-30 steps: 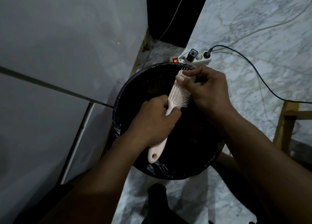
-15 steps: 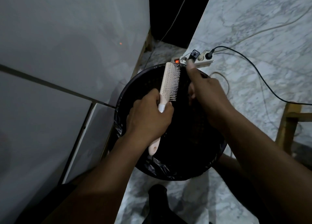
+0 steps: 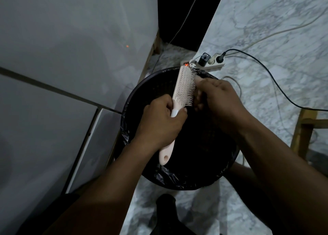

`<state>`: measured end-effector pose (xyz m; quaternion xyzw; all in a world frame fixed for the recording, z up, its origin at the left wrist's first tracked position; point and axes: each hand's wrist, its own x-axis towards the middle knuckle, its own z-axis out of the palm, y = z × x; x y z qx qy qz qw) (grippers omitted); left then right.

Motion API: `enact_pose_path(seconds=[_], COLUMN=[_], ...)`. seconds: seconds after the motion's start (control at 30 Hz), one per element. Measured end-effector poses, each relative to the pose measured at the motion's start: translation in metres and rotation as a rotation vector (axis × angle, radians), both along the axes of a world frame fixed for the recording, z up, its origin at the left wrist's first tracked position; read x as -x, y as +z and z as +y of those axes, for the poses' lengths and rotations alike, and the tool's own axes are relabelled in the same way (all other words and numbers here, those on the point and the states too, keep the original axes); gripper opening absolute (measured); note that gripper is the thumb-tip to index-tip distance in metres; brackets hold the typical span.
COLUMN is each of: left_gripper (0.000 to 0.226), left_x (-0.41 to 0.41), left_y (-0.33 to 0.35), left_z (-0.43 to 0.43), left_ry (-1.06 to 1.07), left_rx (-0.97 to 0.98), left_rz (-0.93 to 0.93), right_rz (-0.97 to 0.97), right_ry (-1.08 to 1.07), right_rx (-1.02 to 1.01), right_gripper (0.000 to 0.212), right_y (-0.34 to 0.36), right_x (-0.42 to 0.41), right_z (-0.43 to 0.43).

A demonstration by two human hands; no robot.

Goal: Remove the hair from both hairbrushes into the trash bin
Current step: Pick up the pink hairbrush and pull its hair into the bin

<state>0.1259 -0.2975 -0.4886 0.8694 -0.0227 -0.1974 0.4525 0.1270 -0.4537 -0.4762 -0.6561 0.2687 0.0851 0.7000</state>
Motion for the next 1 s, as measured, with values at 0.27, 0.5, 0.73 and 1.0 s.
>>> enact_pose_path(seconds=[0.27,0.5,0.73,1.0], left_gripper=[0.034,0.032,0.051,0.029], left_x=[-0.003,0.000,0.001,-0.004], left_y=[-0.004,0.003,0.004,0.003], left_z=[-0.001,-0.005,-0.005,0.005], left_ry=[0.030,-0.040,-0.086,-0.120], left_rx=[0.218,0.373,0.355,0.185], left_rz=[0.208,0.274,0.276,0.251], right_rz=[0.094,-0.008,-0.012,0.160], right_ry=[-0.094,-0.296,-0.354,-0.394], right_rx=[-0.045,-0.011,0.381,0.254], right_gripper=[0.036,0.032,0.028,0.034], right_y=[-0.004,-0.005,-0.006,-0.005], right_x=[-0.002,-0.001,-0.001,-0.003], right_z=[0.000,-0.002,-0.006,-0.009])
